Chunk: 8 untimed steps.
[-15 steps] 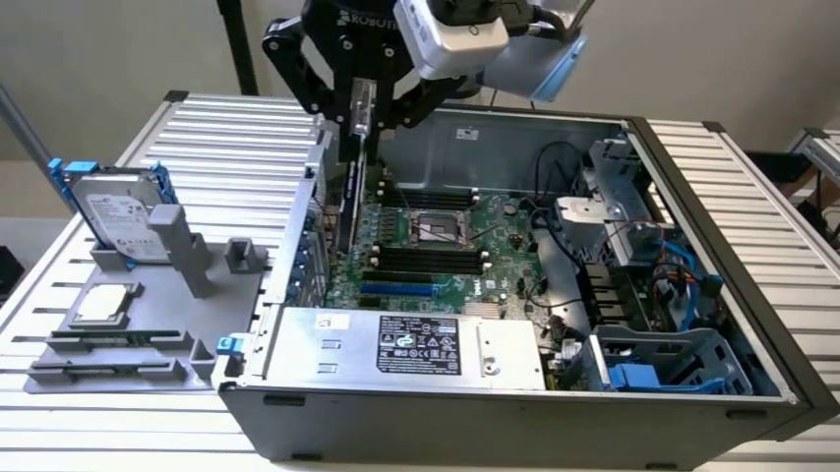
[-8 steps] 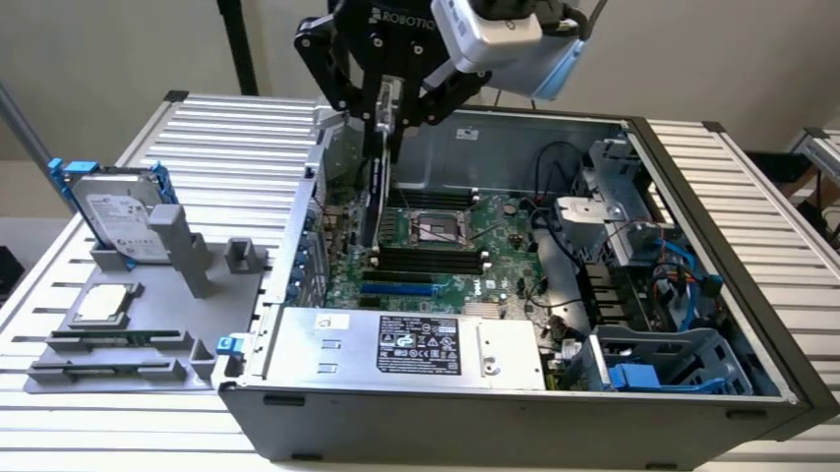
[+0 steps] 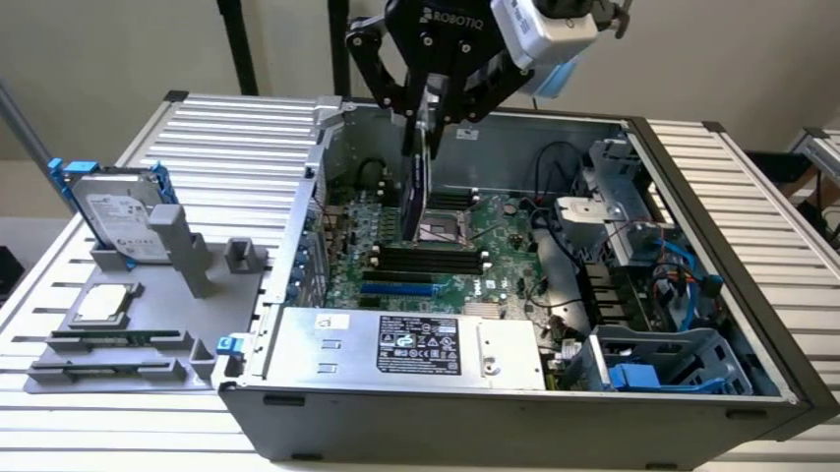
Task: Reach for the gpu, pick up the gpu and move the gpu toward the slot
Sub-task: 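Pick up the gpu and move the gpu toward the slot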
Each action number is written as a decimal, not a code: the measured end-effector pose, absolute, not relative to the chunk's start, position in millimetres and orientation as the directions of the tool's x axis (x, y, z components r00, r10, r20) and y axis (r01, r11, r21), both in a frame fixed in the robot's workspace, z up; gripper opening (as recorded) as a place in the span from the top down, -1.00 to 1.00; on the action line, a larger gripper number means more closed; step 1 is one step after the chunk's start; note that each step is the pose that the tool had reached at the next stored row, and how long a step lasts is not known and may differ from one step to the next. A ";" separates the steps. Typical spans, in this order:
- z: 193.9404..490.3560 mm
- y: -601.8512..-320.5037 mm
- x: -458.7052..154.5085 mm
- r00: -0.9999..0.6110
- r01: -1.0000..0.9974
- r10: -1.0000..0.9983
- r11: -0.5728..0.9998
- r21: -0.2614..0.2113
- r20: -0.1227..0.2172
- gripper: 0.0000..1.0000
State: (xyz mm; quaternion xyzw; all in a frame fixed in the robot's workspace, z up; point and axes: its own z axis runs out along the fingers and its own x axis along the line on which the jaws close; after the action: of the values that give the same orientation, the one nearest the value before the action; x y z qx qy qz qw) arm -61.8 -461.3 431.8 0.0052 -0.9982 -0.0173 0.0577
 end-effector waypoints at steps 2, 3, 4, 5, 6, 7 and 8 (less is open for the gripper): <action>430.7 -456.0 -55.5 -0.993 -0.008 -0.012 0.999 0.032 0.115 0.48; 430.2 -452.8 -52.9 -0.993 -0.008 -0.012 1.000 0.030 0.115 0.48; 429.7 -449.5 -50.3 -0.993 -0.008 -0.011 1.000 0.028 0.115 0.48; 429.2 -446.3 -47.6 -0.993 -0.008 -0.011 1.000 0.026 0.114 0.48; 428.6 -443.3 -44.3 -0.993 -0.008 -0.011 1.000 0.025 0.114 0.48; 428.0 -440.8 -41.1 -0.993 -0.008 -0.011 1.000 0.024 0.114 0.48; 427.6 -438.7 -37.8 -0.994 -0.008 -0.011 1.000 0.023 0.113 0.48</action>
State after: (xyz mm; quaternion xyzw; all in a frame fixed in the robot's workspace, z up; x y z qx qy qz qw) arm -37.8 -438.7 427.6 0.0049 -0.9983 -0.0113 0.0567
